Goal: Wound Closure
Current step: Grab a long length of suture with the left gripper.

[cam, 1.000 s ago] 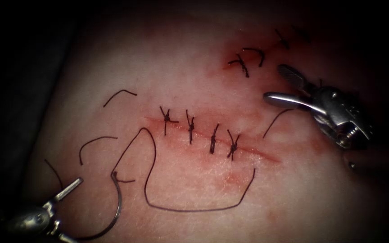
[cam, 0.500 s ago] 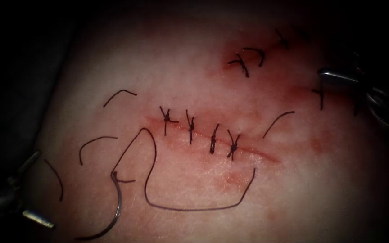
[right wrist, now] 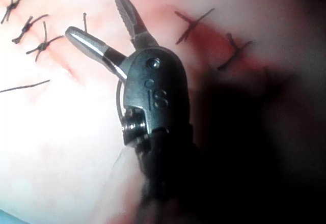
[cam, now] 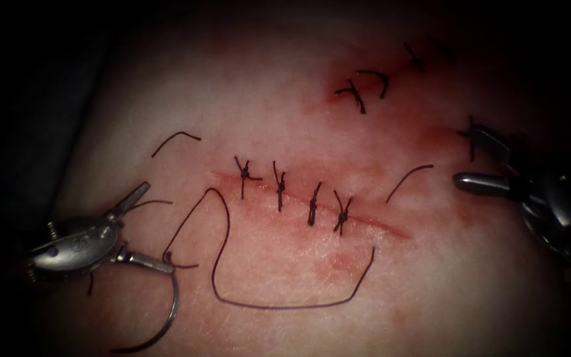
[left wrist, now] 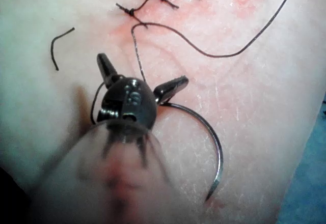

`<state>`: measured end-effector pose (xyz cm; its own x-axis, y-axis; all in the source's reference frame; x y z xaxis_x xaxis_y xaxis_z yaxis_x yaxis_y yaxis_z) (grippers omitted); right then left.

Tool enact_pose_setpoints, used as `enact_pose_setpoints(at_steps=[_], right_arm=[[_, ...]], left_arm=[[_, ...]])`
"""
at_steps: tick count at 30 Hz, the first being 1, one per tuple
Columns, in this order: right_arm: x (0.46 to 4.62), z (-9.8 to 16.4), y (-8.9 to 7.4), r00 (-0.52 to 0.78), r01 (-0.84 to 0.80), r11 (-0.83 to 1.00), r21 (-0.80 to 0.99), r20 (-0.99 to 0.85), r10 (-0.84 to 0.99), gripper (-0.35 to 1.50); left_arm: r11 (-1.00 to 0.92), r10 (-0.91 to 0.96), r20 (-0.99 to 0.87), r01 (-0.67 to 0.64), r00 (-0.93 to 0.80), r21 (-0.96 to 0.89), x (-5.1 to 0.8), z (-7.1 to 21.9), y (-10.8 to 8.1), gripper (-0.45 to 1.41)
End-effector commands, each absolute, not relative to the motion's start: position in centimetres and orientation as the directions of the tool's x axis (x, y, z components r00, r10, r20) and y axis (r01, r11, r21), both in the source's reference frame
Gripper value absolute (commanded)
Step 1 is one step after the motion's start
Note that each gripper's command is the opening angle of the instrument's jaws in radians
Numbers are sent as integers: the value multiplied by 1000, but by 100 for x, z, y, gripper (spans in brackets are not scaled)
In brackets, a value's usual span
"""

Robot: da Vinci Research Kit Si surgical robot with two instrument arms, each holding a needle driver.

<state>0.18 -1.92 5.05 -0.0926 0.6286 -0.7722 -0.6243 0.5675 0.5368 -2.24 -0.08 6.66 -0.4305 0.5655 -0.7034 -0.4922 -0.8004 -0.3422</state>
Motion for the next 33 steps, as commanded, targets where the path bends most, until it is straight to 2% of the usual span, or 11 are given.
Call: enact_pose_setpoints(at_steps=[1, 12, 17, 18, 19, 22, 24, 27, 28, 30, 33], right_arm=[[21, 515, -200, -88, -627, 567, 535, -772, 630, 133], [22, 517, -206, -91, -632, 563, 533, -772, 629, 128], [24, 515, -209, -91, -633, 563, 531, -773, 628, 125], [24, 515, -209, -91, -633, 563, 531, -773, 628, 125], [24, 513, -210, -91, -633, 563, 532, -773, 628, 125], [22, 506, -212, -91, -632, 563, 533, -772, 630, 123], [19, 495, -217, -88, -629, 564, 536, -769, 633, 115], [17, 477, -223, -85, -626, 563, 539, -766, 638, 116], [18, 463, -228, -83, -626, 562, 540, -763, 641, 123], [23, 450, -233, -71, -623, 560, 546, -753, 654, 120], [46, 427, -244, 54, -598, 635, 489, -766, 640, 118]], left_arm=[[-798, 570, -703, -490, -425, -351, -231, 676, -9, 81], [-777, 603, -705, -477, -375, -411, -241, 704, -6, 36], [-773, 618, -684, -458, -389, -438, -238, 712, -6, -11], [-773, 618, -684, -458, -389, -438, -238, 712, -6, -11], [-772, 624, -675, -446, -394, -453, -237, 714, -5, -45], [-773, 631, -661, -406, -407, -488, -237, 715, -6, -45], [-775, 631, -662, -367, -406, -514, -236, 713, -3, -45], [-770, 637, -657, -361, -402, -526, -236, 703, 2, -45], [-774, 632, -665, -356, -397, -523, -237, 692, 6, -45], [-794, 605, -700, -349, -379, -498, -239, 675, 12, -45], [-826, 557, -756, -324, -345, -460, -249, 633, 22, -45]])
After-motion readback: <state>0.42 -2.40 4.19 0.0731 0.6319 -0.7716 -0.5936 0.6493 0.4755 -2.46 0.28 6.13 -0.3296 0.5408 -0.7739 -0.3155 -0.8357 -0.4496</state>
